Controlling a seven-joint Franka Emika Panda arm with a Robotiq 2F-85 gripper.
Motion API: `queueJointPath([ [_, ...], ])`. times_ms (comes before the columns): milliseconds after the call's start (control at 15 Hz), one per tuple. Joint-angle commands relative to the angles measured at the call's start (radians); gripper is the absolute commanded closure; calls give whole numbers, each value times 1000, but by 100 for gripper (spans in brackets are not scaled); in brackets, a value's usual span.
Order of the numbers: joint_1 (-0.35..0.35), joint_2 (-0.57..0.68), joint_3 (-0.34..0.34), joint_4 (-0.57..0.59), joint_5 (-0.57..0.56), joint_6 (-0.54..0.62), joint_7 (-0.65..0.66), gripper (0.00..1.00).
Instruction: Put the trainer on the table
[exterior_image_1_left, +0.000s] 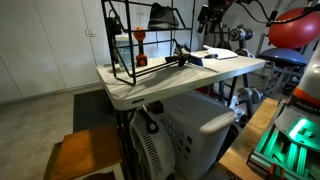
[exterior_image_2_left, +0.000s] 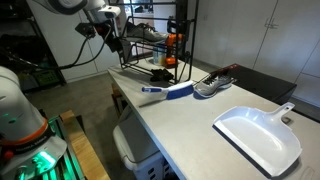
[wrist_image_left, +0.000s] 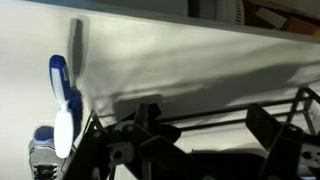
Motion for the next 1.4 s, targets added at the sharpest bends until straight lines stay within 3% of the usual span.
queueJointPath([
  [0, 33, -30, -27, 50, 138, -47, 70, 0],
  [333, -3, -38, -18, 94, 256, 25, 210, 0],
  [400, 1, -30, -14, 93, 216, -5, 157, 0],
  [733, -1, -29, -13, 99, 218, -2, 161, 0],
  [1333, 34, 141, -51, 260, 505, 180, 252, 0],
])
